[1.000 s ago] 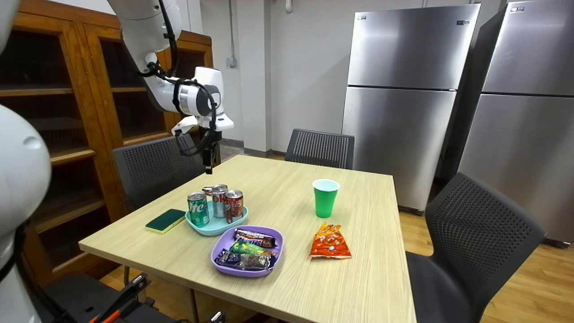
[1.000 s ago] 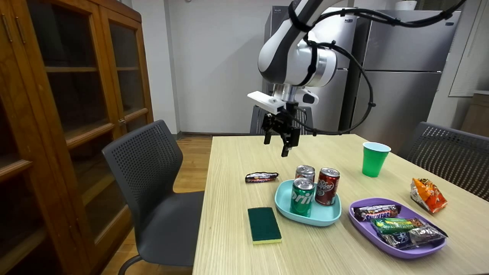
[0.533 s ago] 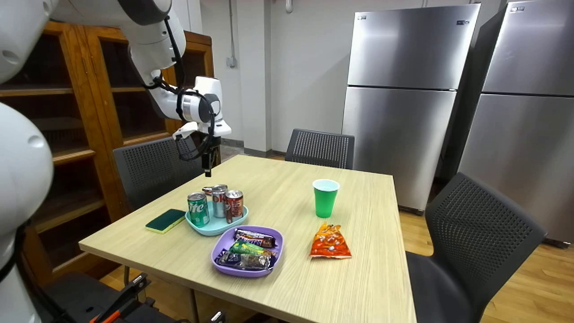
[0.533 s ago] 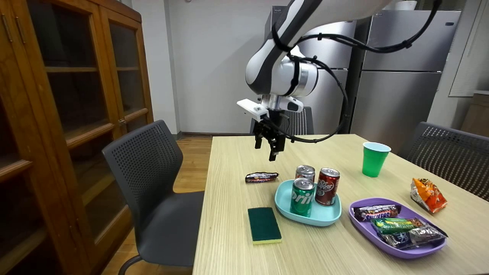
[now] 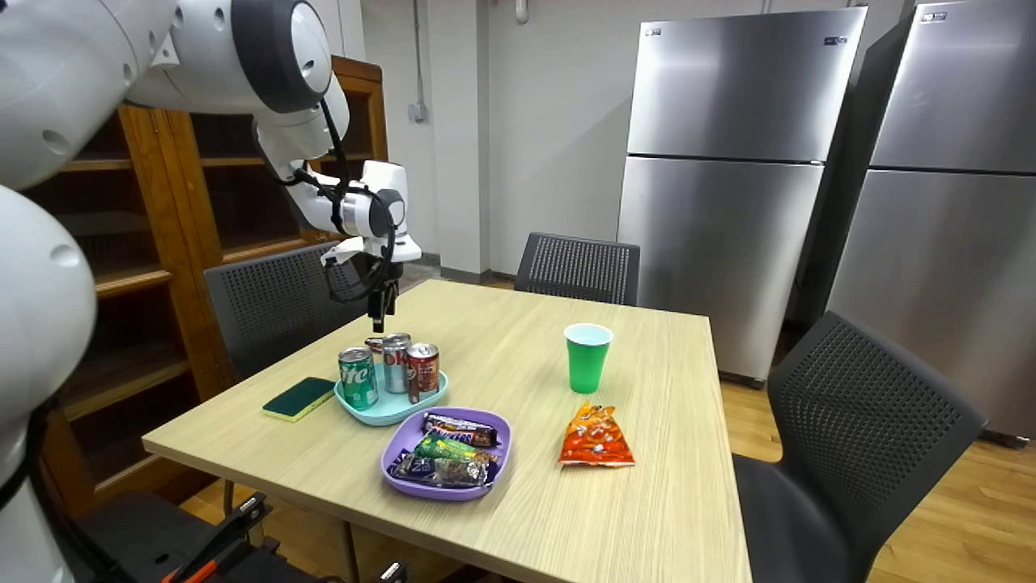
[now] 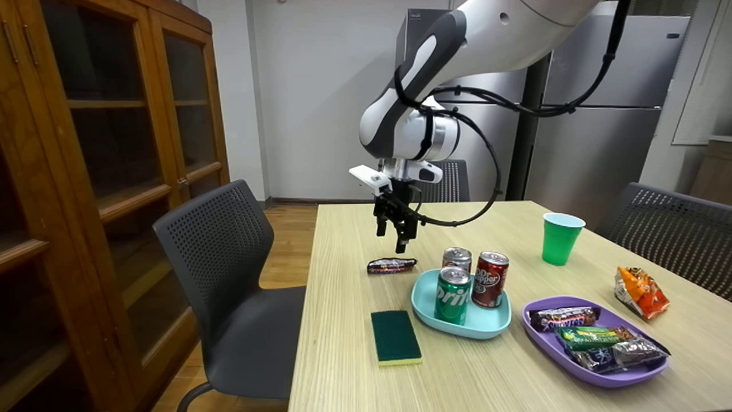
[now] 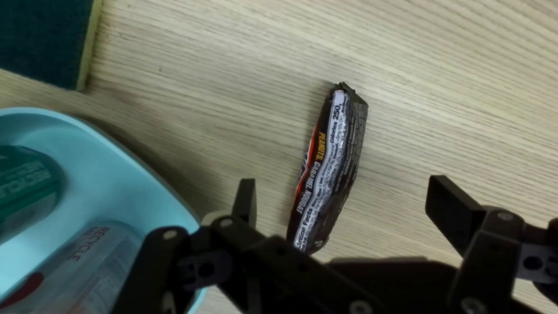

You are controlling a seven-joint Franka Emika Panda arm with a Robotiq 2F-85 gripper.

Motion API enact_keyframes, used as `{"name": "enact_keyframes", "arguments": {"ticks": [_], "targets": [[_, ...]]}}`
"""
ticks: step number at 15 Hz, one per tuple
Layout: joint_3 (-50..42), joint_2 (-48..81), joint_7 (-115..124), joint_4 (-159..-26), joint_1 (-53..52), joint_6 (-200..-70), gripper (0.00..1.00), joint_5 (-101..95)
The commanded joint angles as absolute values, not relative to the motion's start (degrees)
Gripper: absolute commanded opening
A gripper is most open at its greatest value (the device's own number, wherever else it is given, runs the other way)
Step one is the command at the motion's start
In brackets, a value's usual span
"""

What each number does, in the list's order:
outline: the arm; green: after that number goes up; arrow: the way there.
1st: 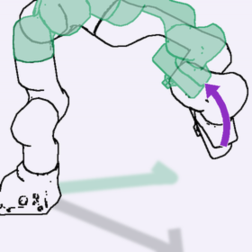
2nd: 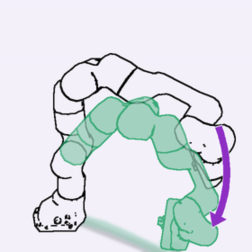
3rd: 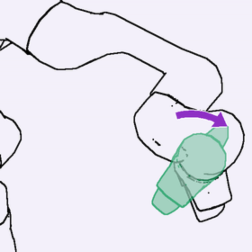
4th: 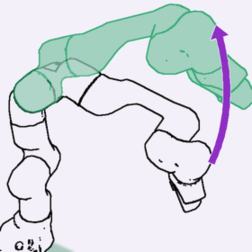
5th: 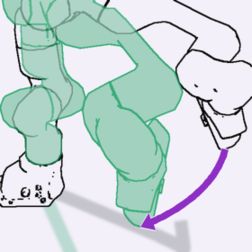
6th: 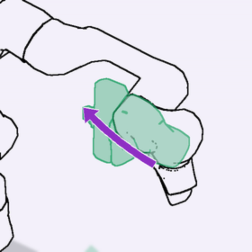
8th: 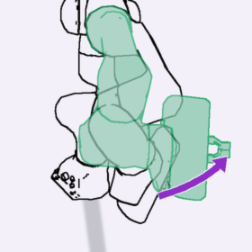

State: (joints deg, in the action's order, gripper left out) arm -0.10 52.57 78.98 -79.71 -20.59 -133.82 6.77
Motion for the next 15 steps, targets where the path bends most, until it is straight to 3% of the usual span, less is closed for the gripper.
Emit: {"name": "enact_keyframes", "arguments": {"ticks": [1,15], "targets": [[0.0,56.6,81.3,-73.3,-20.9,-129.2,1.00,6.2],[-0.3,62.2,84.0,-69.0,-22.3,-128.4,1.00,5.9]]}}
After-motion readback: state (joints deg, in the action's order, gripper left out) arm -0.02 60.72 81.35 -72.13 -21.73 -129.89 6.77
